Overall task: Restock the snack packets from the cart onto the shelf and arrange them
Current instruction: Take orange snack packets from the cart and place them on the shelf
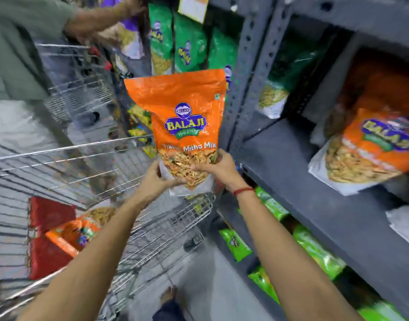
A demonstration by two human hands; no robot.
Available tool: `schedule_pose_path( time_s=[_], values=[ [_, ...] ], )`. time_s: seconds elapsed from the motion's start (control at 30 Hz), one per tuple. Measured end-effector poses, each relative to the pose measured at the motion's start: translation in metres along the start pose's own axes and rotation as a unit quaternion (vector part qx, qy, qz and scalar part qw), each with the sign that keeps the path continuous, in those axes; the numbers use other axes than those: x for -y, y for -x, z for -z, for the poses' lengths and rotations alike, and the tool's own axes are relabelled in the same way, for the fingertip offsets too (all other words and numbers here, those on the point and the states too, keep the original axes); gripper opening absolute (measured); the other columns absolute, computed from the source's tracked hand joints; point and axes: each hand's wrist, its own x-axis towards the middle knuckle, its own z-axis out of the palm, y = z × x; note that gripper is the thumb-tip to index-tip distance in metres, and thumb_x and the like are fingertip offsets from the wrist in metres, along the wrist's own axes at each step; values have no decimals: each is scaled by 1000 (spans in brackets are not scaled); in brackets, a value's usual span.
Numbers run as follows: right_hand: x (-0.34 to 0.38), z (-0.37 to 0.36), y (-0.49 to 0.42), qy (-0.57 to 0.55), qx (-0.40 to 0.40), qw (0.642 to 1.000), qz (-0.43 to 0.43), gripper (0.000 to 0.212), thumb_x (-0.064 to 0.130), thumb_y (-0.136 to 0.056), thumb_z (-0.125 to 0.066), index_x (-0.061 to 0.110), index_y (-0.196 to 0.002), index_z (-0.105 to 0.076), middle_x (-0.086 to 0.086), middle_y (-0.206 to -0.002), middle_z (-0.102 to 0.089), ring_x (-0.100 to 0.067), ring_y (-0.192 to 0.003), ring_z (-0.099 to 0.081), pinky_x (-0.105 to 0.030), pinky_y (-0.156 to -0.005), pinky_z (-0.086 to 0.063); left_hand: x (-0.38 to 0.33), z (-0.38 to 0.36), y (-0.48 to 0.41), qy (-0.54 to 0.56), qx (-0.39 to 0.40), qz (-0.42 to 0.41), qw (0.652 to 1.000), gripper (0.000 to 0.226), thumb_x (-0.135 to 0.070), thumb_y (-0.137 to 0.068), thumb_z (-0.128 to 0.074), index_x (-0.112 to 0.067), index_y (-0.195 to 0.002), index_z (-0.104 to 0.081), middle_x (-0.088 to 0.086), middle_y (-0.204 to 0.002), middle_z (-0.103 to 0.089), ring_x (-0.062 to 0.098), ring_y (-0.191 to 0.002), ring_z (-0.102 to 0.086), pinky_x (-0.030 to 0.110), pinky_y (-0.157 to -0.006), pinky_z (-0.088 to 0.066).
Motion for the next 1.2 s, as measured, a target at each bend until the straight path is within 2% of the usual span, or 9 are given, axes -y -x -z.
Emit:
schedule_pose_path(
  time_s=[0.07,0.13,0.2,0.27,0.43,0.67,0.93,1.1,1.2],
  values=[
    [-1,26,23,-7,-50,999,10,51,7,-57,-89,7,-100,-62,-2,-90,-69,-10,-78,-64,-27,-74,-55,-10,-20,-3,-6,32,-29,999,67,-12,-61,-82,-7,-120,-50,7,-114,-63,25,-108,-61,34,-92,-52],
    [-2,55,48,-6,-98,995,18,58,12,-57,-90,8,-106,-60,1,-93,-68,-11,-84,-64,-24,-76,-54,-22,-43,-3,-25,72,-68,995,70,-27,-51,-87,-17,-111,-53,3,-108,-65,20,-103,-63,37,-90,-53],
    [-6,80,66,-9,-135,990,27,57,13,-56,-91,12,-103,-59,10,-87,-66,-6,-80,-64,-13,-67,-53,-37,-68,-1,-25,94,-101,990,53,-27,-51,-89,-22,-91,-55,1,-87,-67,1,-81,-66,24,-74,-56],
    [-11,116,90,-15,-190,981,43,58,11,-54,-91,13,-102,-58,13,-86,-65,5,-74,-64,-9,-62,-51,-60,-107,3,-26,138,-128,982,40,-6,-61,-82,-22,-78,-49,-8,-68,-58,-9,-56,-60,9,-54,-48],
    [-19,188,142,-9,-305,950,59,56,8,-54,-90,12,-102,-61,15,-85,-65,23,-67,-59,1,-60,-44,-93,-188,-2,-20,245,-191,950,63,-13,-53,-87,-15,-106,-56,-7,-98,-71,4,-93,-67,28,-84,-56],
    [-56,235,192,26,-390,919,54,57,6,-54,-89,32,-93,-56,10,-93,-65,20,-73,-61,0,-63,-47,-90,-274,-3,-50,344,-195,917,80,-35,-48,-90,-12,-116,-54,12,-118,-66,26,-112,-62,53,-94,-50],
    [-74,246,193,53,-437,897,42,78,20,-56,-90,11,-123,-51,-3,-113,-67,-14,-97,-64,1,-70,-48,-85,-305,-6,-24,370,-161,914,67,-8,-61,-84,-9,-120,-51,10,-123,-64,19,-113,-61,44,-96,-52],
    [-77,237,195,23,-461,887,28,83,33,-52,-87,16,-124,-49,0,-115,-66,-12,-100,-64,-27,-86,-53,-92,-304,-6,-41,401,-155,902,73,-21,-61,-85,-16,-124,-48,5,-126,-62,17,-115,-59,42,-97,-51],
    [-78,221,198,26,-479,877,32,77,36,-56,-86,31,-121,-45,13,-115,-60,12,-100,-57,-7,-84,-46,-89,-286,-6,-58,377,-179,907,69,-18,-69,-80,-13,-129,-46,-9,-122,-60,1,-109,-56,20,-95,-49]
  ],
)
